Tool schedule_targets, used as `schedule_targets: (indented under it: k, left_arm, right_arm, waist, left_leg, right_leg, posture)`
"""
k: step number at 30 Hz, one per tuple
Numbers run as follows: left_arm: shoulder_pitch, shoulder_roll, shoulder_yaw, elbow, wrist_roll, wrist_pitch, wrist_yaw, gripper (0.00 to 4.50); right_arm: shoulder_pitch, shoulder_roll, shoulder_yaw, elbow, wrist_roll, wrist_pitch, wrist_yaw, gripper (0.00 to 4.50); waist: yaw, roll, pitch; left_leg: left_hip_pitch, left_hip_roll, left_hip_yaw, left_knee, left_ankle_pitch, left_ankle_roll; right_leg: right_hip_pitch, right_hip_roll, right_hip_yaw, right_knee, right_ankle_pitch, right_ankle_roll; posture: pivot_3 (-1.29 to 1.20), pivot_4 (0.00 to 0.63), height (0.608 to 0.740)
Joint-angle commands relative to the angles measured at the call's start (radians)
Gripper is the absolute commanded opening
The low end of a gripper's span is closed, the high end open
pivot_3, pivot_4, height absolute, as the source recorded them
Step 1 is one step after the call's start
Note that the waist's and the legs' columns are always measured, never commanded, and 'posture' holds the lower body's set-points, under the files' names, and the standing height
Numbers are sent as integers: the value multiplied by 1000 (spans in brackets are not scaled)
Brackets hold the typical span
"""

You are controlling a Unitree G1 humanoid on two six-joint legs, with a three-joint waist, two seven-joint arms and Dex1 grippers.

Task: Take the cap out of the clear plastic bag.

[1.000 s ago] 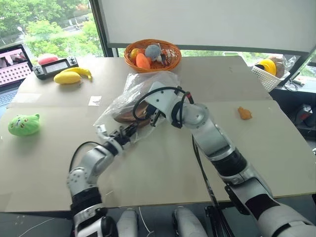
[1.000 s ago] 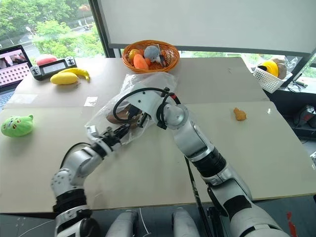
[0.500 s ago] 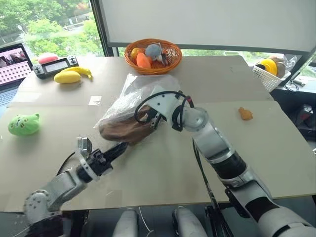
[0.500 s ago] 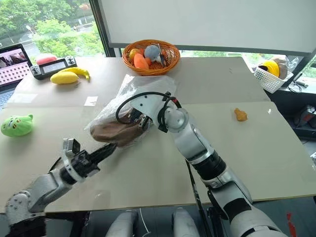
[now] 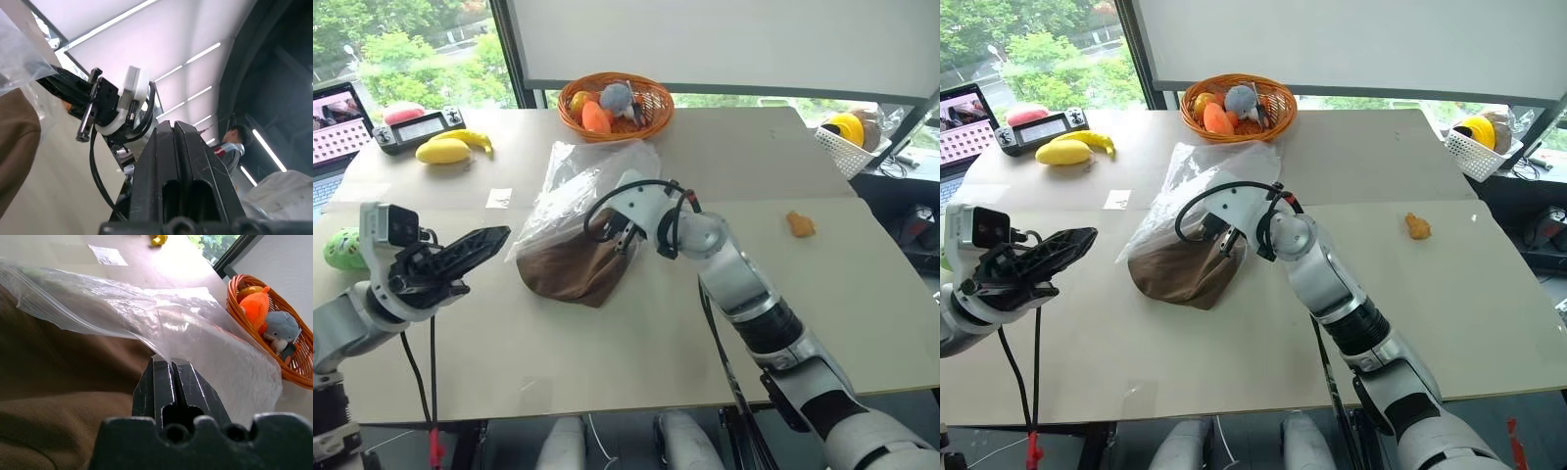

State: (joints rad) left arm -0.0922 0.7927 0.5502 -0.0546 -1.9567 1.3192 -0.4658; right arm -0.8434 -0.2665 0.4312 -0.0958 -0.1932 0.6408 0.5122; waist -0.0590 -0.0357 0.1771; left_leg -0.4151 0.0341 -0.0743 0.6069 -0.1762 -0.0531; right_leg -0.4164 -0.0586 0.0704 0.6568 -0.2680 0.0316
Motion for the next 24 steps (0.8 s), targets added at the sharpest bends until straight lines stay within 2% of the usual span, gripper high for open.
schedule_targets:
  k: [1,3,6,11,16,19,24]
  left_arm:
    - [161,-50,-76,-103,6,-77,121,101]
    - [208,-79,-97,-111,-11,-136,174,101]
    - [265,-127,-133,-145,-12,-198,232,812]
    - [249,-226,-186,-144,-16,-279,357,2635]
    - [215,-242,-248,-113,-16,-322,476,4422]
    - [191,-272,-276,-79,-15,-362,536,4480]
    - [102,-378,-334,-36,1,-436,626,4480]
  right_arm:
    - [-26,3,-24,-16,-14,-30,-6,0]
    - [-24,1,-23,-19,-15,-28,-5,0]
    - [-23,1,-21,-21,-18,-26,-3,0]
    - [-23,1,-17,-20,-21,-27,4,0]
    - [-27,1,-20,-23,-28,-27,11,0]
    - [-28,1,-20,-22,-32,-27,13,0]
    - [-25,-3,-19,-33,-37,-16,14,0]
  waist:
    - [-3,0,0]
    - [2,-1,1]
    - [13,-1,1]
    - [17,-1,1]
    - [16,-1,0]
    - [15,-1,0]
    - [27,-1,0]
  left_leg:
    - [0,0,1,-1,0,0]
    - [-2,0,1,0,0,0]
    - [-1,0,0,1,1,-1]
    - [-1,0,1,2,1,-2]
    - [-1,0,0,2,1,-2]
    - [-1,0,0,2,1,-2]
    - [-1,-1,0,4,1,-2]
  right_leg:
    - [-1,-1,1,0,0,0]
    - [-4,-1,1,3,0,-1]
    - [-5,0,0,6,1,-2]
    - [-4,0,0,5,1,-2]
    - [-4,0,0,6,1,-2]
    - [-4,0,0,6,1,-2]
    - [-2,0,0,6,1,-2]
  posture:
    - [0,150,735]
    - [0,150,735]
    - [0,150,735]
    - [0,150,735]
    - [0,150,735]
    - [0,150,735]
    - [0,150,735]
